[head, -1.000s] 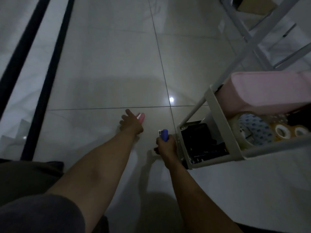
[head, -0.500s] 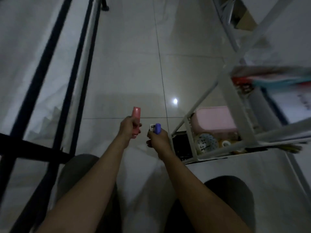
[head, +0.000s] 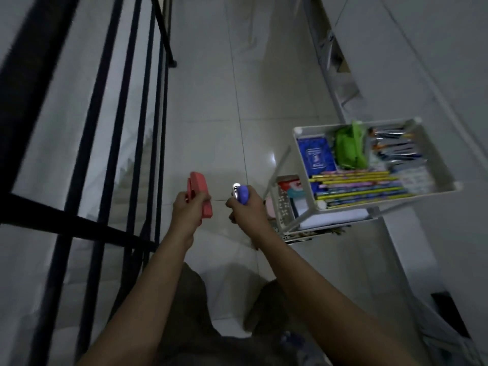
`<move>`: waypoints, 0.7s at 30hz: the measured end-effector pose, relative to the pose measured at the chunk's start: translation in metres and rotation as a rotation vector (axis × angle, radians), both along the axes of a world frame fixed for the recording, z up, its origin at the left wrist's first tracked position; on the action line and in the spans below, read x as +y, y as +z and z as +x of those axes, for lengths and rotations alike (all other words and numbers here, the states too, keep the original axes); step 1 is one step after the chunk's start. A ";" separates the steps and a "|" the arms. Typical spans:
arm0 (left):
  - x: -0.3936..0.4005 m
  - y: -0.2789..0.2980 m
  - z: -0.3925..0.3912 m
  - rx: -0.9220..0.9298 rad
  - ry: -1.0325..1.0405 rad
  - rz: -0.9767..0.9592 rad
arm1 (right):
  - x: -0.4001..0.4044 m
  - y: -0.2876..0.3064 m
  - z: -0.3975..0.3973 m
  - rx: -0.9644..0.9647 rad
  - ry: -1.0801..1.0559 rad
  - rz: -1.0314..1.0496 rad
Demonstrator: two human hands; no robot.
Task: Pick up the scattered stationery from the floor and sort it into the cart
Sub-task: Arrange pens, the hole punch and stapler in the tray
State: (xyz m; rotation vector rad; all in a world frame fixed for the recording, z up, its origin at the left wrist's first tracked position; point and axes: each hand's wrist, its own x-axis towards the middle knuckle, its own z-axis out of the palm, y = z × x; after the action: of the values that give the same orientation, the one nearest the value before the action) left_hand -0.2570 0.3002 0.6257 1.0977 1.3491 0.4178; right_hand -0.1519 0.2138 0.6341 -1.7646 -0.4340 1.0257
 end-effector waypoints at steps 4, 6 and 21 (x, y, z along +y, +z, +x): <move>-0.026 0.079 0.006 -0.008 -0.094 0.122 | -0.023 0.071 0.018 -0.025 0.036 0.036; -0.037 0.107 0.014 -0.015 -0.118 0.156 | -0.040 0.096 0.026 -0.024 0.048 0.043; -0.133 0.157 0.138 -0.273 -0.504 0.287 | -0.131 0.136 0.143 0.181 -0.158 0.403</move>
State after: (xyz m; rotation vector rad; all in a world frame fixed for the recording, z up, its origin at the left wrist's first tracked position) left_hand -0.1190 0.1674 0.7829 1.5071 0.7492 0.3744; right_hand -0.0091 0.0825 0.7702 -1.3135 -0.3526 0.9041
